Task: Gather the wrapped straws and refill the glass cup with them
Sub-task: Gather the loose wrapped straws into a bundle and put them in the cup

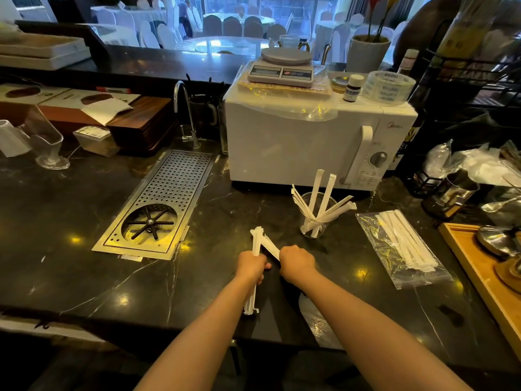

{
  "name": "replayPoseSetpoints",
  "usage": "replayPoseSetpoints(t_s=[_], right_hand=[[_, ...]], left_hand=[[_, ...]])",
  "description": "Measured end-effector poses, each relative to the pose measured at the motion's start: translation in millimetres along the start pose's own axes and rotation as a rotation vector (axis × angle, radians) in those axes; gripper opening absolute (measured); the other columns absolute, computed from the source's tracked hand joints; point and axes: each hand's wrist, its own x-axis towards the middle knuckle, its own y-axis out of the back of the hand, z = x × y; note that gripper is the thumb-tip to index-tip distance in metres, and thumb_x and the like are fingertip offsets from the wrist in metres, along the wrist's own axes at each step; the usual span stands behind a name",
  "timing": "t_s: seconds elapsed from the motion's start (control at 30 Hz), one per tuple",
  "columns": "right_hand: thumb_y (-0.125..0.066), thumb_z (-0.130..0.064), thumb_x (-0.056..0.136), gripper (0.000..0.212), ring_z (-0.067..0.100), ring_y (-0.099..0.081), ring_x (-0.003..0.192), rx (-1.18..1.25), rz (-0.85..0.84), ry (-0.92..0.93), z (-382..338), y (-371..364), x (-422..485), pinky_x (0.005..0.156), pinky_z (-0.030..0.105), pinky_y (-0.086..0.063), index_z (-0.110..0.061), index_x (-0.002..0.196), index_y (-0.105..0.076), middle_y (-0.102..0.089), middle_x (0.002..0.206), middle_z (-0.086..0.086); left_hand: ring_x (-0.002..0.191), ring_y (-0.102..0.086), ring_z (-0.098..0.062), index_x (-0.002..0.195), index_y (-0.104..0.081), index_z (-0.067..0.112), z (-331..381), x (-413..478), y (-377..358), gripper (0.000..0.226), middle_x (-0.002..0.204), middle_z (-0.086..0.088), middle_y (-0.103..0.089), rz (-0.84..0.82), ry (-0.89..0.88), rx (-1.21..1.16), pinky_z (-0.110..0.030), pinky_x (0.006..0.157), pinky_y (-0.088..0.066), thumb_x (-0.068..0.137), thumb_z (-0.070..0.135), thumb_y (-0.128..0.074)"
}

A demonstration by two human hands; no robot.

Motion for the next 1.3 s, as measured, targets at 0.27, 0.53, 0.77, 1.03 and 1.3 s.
replayPoseSetpoints(t_s=[0.27,0.53,0.77,1.03,1.3], right_hand=[[-0.049,-0.014,0.092,0.036,0.030,-0.055,0.118,-0.017,-0.030,-0.008,5.0,-1.3,-3.6,0.093,0.036,-0.046,-0.005,0.127,-0.048,-0.055,0.131,0.013],[-0.045,-0.019,0.093,0.030,0.035,-0.057,0.110,0.157,0.041,-0.027,11.9,13.5,-6.2,0.087,0.041,-0.047,-0.002,0.119,-0.046,-0.057,0.122,0.018],[-0.042,-0.019,0.093,0.030,0.033,-0.061,0.097,0.459,0.160,0.189,2.8,31.9,-12.7,0.086,0.048,-0.052,-0.005,0.120,-0.043,-0.061,0.111,0.019],[-0.039,-0.016,0.093,0.044,0.022,-0.060,0.100,0.653,0.156,0.275,-4.2,21.9,-22.9,0.088,0.038,-0.052,-0.016,0.137,-0.035,-0.059,0.121,0.012],[-0.040,-0.012,0.092,0.045,0.026,-0.056,0.114,0.682,0.143,0.267,-6.6,8.3,-21.2,0.096,0.042,-0.049,-0.015,0.137,-0.036,-0.054,0.131,0.013]], left_hand=[[0.044,-0.032,-0.015,0.059,-0.047,0.011,-1.3,-2.8,9.6,0.027,0.053,-0.005,-0.041,0.022,-0.035,-0.056,-0.021,0.042,-0.026,0.084,0.003,-0.047],[0.046,-0.035,-0.011,0.074,-0.051,0.012,16.9,-7.1,22.0,0.019,0.057,-0.002,-0.042,-0.043,-0.153,-0.180,-0.022,0.043,-0.030,0.085,0.023,-0.062],[0.060,-0.049,-0.010,0.082,-0.057,0.019,54.0,-29.1,22.7,0.004,0.070,0.002,-0.052,-0.188,-0.381,-0.323,-0.017,0.049,-0.041,0.085,0.020,-0.058],[0.081,-0.060,-0.017,0.084,-0.061,0.018,60.2,-27.9,18.8,0.016,0.080,-0.003,-0.059,-0.294,-0.463,-0.263,-0.034,0.080,-0.051,0.077,0.006,-0.067],[0.078,-0.055,-0.016,0.068,-0.063,0.017,49.7,-28.3,12.7,0.022,0.071,-0.004,-0.057,-0.267,-0.442,-0.208,-0.030,0.075,-0.044,0.081,0.000,-0.058]])
